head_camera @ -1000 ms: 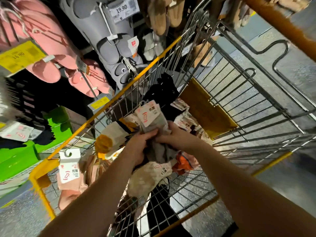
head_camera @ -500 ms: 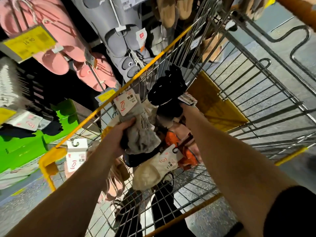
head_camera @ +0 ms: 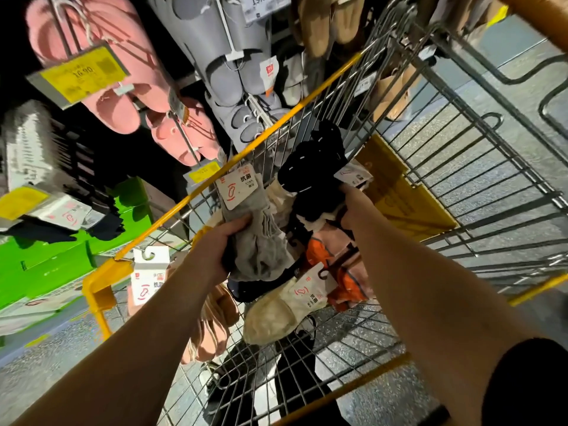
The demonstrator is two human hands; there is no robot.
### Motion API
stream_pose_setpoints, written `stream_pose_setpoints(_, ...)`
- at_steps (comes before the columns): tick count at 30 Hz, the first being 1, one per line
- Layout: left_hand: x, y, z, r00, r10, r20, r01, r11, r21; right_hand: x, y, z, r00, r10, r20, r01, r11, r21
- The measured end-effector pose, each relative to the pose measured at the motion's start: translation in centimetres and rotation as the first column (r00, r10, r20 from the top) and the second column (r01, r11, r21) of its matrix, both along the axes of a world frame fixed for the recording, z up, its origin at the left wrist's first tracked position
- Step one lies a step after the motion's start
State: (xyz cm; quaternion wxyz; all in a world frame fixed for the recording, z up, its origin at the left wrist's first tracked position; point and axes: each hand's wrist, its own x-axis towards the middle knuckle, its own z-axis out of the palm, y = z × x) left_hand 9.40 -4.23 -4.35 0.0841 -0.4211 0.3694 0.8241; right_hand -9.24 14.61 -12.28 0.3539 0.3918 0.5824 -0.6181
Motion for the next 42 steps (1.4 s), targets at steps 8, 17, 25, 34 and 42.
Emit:
stream_pose_setpoints(8,0.7,0.9,2.0,0.996,-0.041,-0.082,0.041,0.999,0.001,2.9,7.3,2.1,0.988,-0.029,-0.153,0.024,0.999,-0.037)
stream_pose_setpoints(17,2.3,0.6,4.8,0.994,-0.096,-0.059,0.095,0.995,-0.016,4.7,11.8,7.4,0.951,-0.008,-0.308,-0.075,0.963,-0.258)
stream_pose_setpoints(25,4.9,-0.7,9.3,0.964,-0.137,-0.229,0.137,0.99,-0.017,6.2,10.3,12.2,0.887,0.198,-0.418,-0.309,0.926,-0.216)
stream_pose_setpoints(34,12.2,-3.7,14.8,0.921,-0.114,-0.373,0.146,0.988,0.059,14.5,-1.2,18.9,0.646,0.523,-0.556,-0.59,0.804,0.07)
stream_pose_setpoints(42,26.5,-9.1,19.4,0.936,0.021,-0.351,-0.047,0.997,-0.067,29.2,-12.5,23.2,0.275,0.668,-0.692,-0.696,0.635,0.336)
